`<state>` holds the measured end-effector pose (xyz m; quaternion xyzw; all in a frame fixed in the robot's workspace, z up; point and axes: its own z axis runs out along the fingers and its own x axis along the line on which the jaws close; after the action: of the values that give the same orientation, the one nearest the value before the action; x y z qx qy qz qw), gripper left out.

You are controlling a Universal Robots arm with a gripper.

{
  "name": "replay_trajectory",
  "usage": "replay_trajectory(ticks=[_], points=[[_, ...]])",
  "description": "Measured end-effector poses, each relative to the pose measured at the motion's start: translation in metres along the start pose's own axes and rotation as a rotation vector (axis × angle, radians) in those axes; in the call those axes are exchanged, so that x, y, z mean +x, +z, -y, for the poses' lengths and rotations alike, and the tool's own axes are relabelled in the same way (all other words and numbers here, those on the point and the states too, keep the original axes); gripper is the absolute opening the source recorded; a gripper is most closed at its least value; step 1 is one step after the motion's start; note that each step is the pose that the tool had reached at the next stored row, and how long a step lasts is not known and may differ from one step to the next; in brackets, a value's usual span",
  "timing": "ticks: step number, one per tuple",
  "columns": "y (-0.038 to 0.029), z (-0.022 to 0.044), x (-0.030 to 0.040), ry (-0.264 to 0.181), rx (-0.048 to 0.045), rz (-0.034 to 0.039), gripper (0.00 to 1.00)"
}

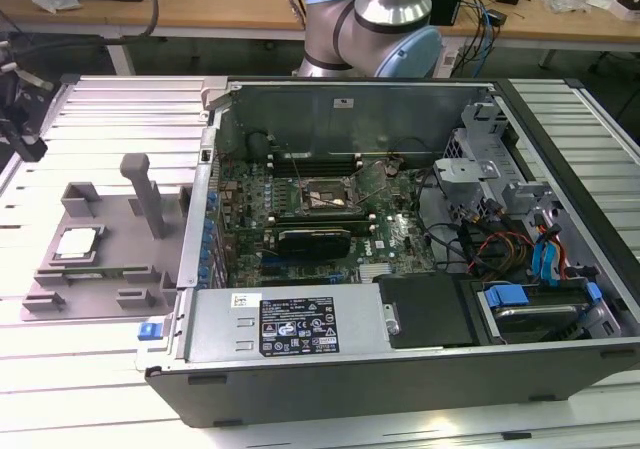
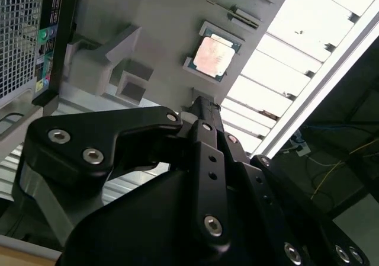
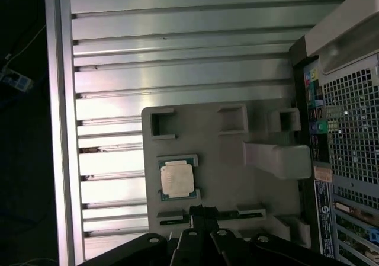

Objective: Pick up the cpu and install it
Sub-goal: 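Reach for the cpu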

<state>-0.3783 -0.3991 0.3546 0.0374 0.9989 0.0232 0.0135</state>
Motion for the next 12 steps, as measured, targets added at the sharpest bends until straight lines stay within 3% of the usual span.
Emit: replay_trajectory(ticks=[4,12], points=[[0.0146,0.0006,-0.0003,0.000,0.0002,0.0000,0.11],[0.0338,0.0010,-0.0040,0.000,0.0000,-0.0001,0.11]])
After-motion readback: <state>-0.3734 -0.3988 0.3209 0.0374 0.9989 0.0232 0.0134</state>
